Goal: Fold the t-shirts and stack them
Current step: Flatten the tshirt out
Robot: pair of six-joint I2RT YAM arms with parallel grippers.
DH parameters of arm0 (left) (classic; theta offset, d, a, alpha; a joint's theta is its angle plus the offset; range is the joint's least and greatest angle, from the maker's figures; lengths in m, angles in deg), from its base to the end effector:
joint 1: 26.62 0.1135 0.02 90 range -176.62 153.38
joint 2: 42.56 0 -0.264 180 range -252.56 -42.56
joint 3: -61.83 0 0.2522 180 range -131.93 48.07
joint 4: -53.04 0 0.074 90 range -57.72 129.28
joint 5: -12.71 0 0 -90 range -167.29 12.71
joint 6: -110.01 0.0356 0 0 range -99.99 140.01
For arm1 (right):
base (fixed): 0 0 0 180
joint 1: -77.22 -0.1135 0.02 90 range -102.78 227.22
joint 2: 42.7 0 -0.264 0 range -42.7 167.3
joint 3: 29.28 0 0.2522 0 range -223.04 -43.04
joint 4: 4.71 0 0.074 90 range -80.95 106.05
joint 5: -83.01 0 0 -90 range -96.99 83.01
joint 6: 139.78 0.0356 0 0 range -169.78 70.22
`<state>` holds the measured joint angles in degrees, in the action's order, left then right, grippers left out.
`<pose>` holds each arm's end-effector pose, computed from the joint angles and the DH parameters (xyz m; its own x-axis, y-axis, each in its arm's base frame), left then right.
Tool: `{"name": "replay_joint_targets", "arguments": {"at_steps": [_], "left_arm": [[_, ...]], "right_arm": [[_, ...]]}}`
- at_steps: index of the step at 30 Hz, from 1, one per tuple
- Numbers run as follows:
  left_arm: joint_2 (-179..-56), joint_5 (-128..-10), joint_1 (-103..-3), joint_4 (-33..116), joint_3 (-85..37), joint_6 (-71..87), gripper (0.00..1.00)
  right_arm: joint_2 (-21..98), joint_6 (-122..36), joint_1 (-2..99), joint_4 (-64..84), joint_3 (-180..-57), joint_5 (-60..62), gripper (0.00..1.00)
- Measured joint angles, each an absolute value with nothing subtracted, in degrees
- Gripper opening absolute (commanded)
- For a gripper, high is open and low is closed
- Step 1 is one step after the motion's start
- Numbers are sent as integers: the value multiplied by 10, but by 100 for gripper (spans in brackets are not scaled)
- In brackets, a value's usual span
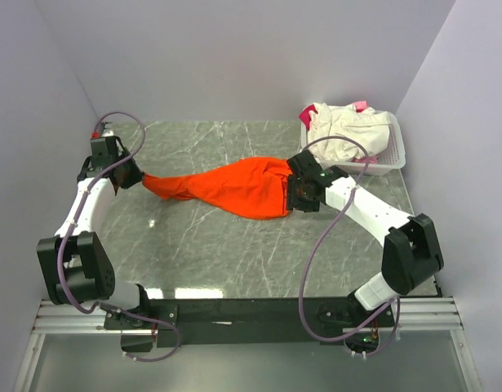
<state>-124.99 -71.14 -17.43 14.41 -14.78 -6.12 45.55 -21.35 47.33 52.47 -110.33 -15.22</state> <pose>0.3108 0.0464 0.2730 -0.5840 -0.5380 -0.6079 -0.3792 0.8429 -0.3817 0.2708 0.1498 0.2473 -0.8967 0.0280 -0.4417 -0.0144 0.9956 0.0924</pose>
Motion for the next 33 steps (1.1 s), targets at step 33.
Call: {"name": "replay_joint_targets", "arguments": {"at_steps": [33], "left_arm": [[-1232,-716,-174,145,-131,-32,0]], "right_arm": [[639,-270,553,363,-1121,38,16]]}}
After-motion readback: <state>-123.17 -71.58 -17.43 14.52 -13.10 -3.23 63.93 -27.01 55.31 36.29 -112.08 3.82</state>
